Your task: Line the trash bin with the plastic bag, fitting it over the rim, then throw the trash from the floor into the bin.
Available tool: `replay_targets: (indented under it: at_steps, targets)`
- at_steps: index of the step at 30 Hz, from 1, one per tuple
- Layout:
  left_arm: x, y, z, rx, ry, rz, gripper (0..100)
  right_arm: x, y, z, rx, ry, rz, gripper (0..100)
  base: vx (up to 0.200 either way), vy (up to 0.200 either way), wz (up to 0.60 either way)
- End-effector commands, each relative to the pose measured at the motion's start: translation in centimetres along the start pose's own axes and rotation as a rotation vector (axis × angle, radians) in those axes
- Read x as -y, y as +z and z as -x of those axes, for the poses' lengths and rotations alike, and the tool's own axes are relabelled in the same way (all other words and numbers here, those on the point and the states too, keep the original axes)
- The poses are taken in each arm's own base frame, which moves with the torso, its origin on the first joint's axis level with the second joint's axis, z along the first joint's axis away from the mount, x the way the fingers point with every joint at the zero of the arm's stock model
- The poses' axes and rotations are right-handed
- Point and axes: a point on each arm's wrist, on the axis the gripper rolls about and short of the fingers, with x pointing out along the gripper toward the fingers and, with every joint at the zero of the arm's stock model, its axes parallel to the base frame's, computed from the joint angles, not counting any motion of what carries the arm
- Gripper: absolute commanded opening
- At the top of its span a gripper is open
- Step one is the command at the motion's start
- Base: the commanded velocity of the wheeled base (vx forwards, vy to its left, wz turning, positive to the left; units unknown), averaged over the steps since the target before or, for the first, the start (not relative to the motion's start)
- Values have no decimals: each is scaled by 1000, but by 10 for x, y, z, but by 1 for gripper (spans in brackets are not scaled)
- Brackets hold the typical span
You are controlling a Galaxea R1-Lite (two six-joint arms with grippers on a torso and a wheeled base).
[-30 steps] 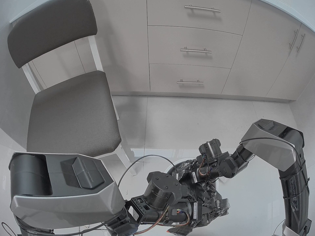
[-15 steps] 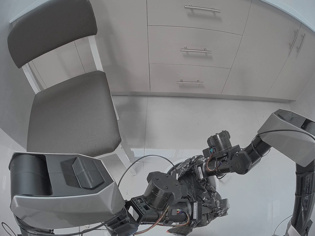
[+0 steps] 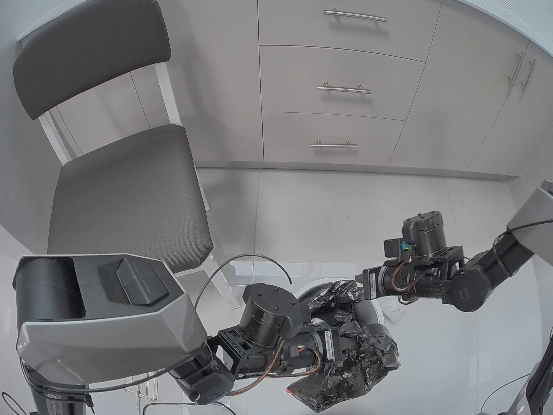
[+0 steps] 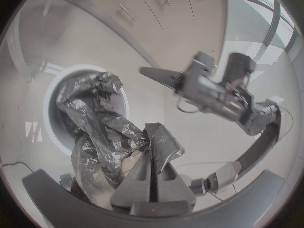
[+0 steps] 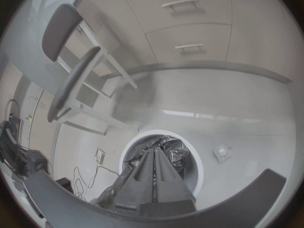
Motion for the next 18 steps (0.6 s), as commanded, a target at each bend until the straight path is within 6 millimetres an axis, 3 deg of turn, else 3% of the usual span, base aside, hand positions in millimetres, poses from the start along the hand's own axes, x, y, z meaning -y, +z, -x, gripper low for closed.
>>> replay_targets:
  at_steps: [1, 6, 9, 18]
  targets:
    - [-9, 23, 5, 118, 58, -9, 0, -4, 21, 56, 143, 23, -26, 0, 0, 0, 0]
    - [-17, 27, 2, 208, 162, -111, 0, -5, 24, 62, 161, 27, -23, 0, 0, 0, 0]
    - [-26, 22, -10, 264, 267, -212, 0, -7, 23, 61, 160, 32, -17, 0, 0, 0, 0]
    - [-35, 18, -25, 310, 362, -276, 0, -12, 12, 62, 122, 58, 31, 0, 0, 0, 0]
